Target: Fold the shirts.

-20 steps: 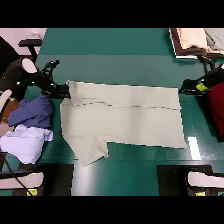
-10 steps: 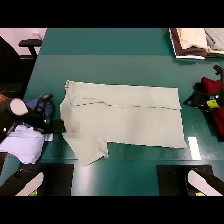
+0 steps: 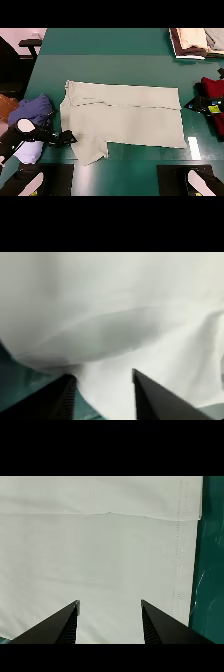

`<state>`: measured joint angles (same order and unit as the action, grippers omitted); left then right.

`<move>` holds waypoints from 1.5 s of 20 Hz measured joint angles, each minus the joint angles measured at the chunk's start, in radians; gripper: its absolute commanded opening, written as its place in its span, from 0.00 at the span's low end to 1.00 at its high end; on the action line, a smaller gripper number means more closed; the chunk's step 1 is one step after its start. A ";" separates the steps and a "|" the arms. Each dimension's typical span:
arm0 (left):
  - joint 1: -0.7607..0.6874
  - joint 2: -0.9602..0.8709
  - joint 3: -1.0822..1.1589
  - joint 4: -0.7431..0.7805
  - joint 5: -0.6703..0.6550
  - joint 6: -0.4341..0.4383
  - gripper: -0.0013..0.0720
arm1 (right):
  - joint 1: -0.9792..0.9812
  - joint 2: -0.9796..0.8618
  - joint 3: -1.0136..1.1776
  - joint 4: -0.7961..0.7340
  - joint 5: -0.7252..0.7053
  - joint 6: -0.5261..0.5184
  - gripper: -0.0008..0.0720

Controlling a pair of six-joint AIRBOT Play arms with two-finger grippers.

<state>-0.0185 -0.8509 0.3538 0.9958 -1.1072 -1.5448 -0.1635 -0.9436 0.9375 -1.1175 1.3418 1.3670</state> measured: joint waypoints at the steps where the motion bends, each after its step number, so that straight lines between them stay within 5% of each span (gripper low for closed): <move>1: 0.001 0.000 -0.007 -0.002 0.014 0.005 0.06 | 0.000 0.001 -0.001 0.000 0.000 0.000 0.63; 9: 0.000 0.000 0.086 -0.040 -0.044 0.074 0.04 | -0.072 0.012 -0.089 -0.095 0.069 0.000 0.64; 11: 0.000 0.000 0.135 -0.033 -0.066 0.080 0.04 | -0.162 0.014 -0.159 -0.117 0.080 0.000 0.78; 15: 0.000 0.000 0.199 -0.026 -0.085 0.095 0.04 | -0.334 -0.037 -0.297 -0.127 0.096 -0.005 0.77; 19: 0.000 0.000 0.219 -0.022 -0.098 0.104 0.04 | -0.371 -0.106 -0.386 -0.100 0.089 -0.008 0.65; 23: 0.000 0.000 0.226 -0.015 -0.111 0.110 0.04 | -0.289 -0.143 -0.412 -0.089 0.078 -0.008 0.10; 30: 0.000 -0.001 0.346 0.016 -0.183 0.113 0.04 | -0.201 -0.008 -0.264 -0.125 0.110 -0.004 0.03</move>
<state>-0.0185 -0.8520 0.6994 1.0115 -1.2903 -1.4319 -0.3649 -0.9516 0.6735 -1.2427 1.4521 1.3628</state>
